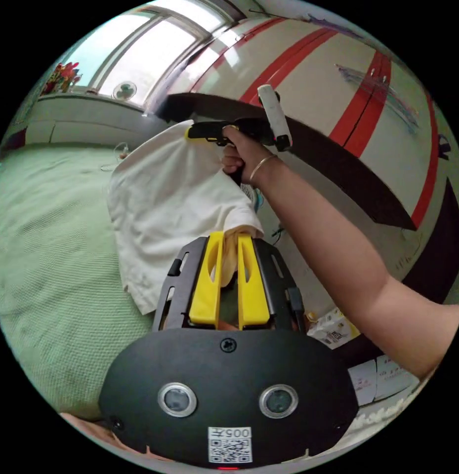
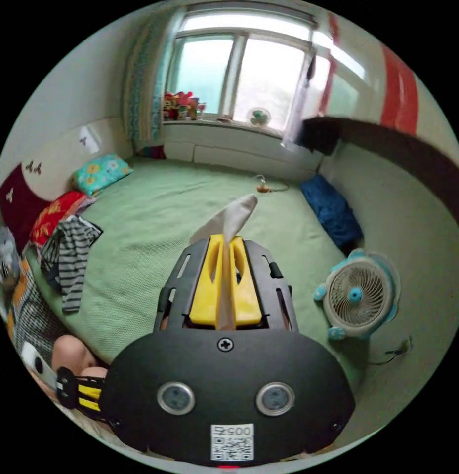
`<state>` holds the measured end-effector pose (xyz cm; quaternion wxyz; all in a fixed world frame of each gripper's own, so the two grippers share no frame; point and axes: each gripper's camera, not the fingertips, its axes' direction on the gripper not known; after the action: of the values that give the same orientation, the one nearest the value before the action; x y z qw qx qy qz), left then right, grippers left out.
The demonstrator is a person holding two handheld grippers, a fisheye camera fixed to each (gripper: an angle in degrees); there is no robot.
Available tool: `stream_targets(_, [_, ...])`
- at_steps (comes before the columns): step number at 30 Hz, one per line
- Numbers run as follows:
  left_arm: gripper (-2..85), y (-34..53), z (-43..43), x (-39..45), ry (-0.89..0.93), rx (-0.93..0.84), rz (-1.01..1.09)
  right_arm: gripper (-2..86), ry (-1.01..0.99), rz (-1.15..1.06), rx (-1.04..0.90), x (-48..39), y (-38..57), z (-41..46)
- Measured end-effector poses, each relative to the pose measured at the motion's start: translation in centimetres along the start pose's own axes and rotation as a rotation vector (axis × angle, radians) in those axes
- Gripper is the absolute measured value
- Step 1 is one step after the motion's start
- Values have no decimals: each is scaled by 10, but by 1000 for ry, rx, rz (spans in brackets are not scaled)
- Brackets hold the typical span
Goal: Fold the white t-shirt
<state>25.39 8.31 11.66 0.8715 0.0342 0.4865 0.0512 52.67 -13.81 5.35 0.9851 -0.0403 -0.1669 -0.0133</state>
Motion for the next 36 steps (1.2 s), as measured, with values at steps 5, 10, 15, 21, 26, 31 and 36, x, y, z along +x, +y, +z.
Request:
stream_targets(5, [64, 12, 66, -3, 7, -165, -28, 3, 261, 147, -247, 57, 57, 68])
stream_targets(10, [18, 9, 62, 2, 150, -137, -50, 38, 464, 145, -167, 55, 89, 69])
stream_targets(15, [62, -8, 36, 24, -61, -20, 74, 71, 177, 112, -157, 46, 104, 33])
stream_targets(21, [132, -20, 20, -42, -299, -120, 18, 92, 131, 60, -239, 24, 179, -5])
stream_targets(26, [163, -19, 32, -78, -176, -288, 26, 107, 105, 88, -343, 17, 236, -17])
stream_targets(31, [131, -15, 48, -76, -119, -382, 33, 75, 80, 81, -390, 4, 255, -15])
stream_targets(36, [30, -4, 18, -60, -92, -271, 41, 6, 191, -38, -351, -19, 249, -38])
